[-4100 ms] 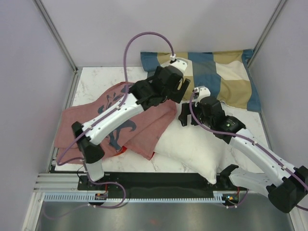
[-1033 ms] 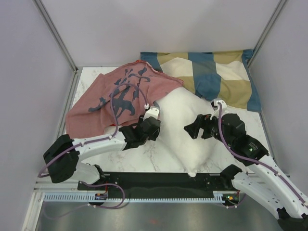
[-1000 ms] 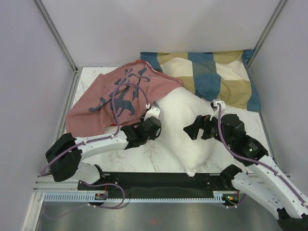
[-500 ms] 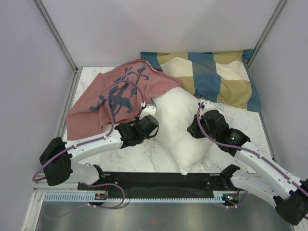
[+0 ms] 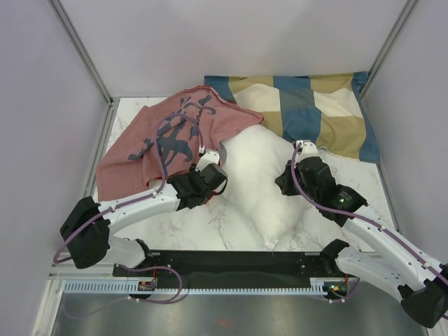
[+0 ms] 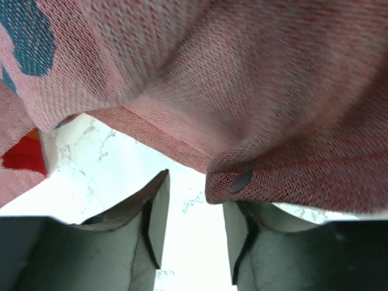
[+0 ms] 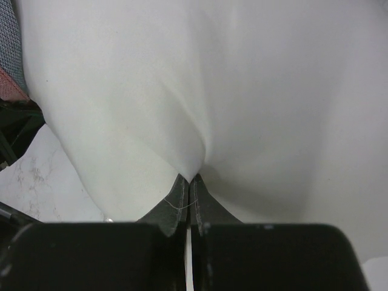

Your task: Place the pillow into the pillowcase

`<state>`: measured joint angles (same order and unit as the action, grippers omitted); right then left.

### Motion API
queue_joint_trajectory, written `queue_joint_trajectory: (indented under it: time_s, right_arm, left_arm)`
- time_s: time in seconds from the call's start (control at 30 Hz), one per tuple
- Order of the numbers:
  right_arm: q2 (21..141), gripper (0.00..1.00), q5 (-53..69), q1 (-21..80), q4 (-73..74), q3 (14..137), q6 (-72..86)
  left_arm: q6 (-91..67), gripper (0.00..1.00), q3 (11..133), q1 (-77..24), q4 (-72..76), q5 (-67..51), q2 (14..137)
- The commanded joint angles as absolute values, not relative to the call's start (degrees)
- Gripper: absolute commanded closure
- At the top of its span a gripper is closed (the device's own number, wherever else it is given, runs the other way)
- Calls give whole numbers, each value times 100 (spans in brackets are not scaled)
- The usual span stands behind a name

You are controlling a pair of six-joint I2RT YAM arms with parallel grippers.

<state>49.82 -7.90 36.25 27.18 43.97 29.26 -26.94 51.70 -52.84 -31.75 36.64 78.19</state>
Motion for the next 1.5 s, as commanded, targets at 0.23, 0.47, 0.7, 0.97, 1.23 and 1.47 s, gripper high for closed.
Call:
queue_joint_trajectory:
  time_s: [0.23, 0.47, 0.7, 0.97, 1.23, 1.47]
  right_arm:
    - [4887, 100, -642, 3621, 2523, 4535, 3076]
    - [5449, 100, 289, 3630, 1785, 4403, 3155]
    - [6292, 100, 703, 3682, 1336, 5981, 3252]
    - [6460, 100, 466, 3674, 1828, 7918, 3138]
    - [6083, 100, 913, 3674, 1539, 6172, 3357]
    - [5538, 100, 1186, 3665, 1336, 5143, 3410]
  left_arm:
    - [-2004, 98, 5616, -4948, -2680, 3350, 8113]
    - [-2004, 98, 5739, -5623, -2760, 1963, 6857]
    - [-1881, 98, 7653, -7537, -3559, 819, 6855]
    - [-2013, 98, 8772, -8411, -3568, -19, 6962]
    - [-2540, 98, 8701, -7559, -4349, 1325, 5828]
    - [-2479, 98, 8684, -7462, -4763, 1941, 5739]
